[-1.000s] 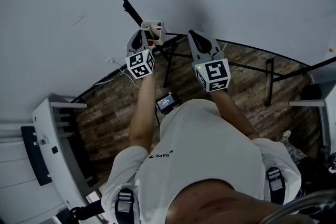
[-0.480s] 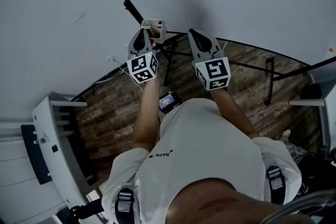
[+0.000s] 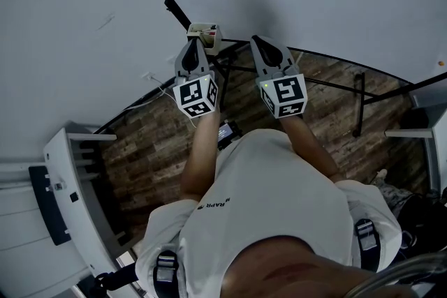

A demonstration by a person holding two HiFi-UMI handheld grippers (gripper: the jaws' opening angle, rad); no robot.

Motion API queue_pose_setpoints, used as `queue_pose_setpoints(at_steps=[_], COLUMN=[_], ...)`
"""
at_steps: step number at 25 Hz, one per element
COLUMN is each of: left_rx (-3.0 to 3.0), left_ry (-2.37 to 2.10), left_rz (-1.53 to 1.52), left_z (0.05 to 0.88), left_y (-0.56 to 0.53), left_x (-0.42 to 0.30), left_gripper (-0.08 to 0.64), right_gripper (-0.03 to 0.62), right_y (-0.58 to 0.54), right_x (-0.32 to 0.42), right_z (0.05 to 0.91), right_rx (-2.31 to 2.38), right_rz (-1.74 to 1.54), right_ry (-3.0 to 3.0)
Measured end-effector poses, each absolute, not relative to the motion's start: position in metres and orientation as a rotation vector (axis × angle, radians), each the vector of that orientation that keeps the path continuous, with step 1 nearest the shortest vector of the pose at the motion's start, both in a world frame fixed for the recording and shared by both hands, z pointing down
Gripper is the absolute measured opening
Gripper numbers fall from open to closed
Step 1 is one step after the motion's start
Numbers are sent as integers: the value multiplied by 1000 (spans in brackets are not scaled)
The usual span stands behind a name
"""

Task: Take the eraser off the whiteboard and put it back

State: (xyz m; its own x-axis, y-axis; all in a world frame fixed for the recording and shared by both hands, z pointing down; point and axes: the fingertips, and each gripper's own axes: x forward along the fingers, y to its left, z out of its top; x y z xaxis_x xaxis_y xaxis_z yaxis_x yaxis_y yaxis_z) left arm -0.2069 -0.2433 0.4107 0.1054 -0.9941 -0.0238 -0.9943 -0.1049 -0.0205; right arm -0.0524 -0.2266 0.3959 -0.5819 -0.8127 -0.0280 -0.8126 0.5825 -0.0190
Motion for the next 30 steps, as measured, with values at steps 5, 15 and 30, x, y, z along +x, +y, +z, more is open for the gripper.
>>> queue_pose_setpoints(at_steps=[5,15,30], left_rx=[-2309,-2323,-2343], left_ry=[2031,1982,1927], left_rz=[14,26,35], left_z=[396,386,376], left_y=[-235,-218,-207], left_x=[-192,-172,-150], left_gripper=[3,3,3], right_gripper=[12,12,12], right_y=[-229,-228,-223], right_x=[-51,-53,-52], right_z=[393,392,385], right_rx=[-1427,-1435,-1433], right_rz=[-4,-2,27], right_ry=[2751,2744,2724])
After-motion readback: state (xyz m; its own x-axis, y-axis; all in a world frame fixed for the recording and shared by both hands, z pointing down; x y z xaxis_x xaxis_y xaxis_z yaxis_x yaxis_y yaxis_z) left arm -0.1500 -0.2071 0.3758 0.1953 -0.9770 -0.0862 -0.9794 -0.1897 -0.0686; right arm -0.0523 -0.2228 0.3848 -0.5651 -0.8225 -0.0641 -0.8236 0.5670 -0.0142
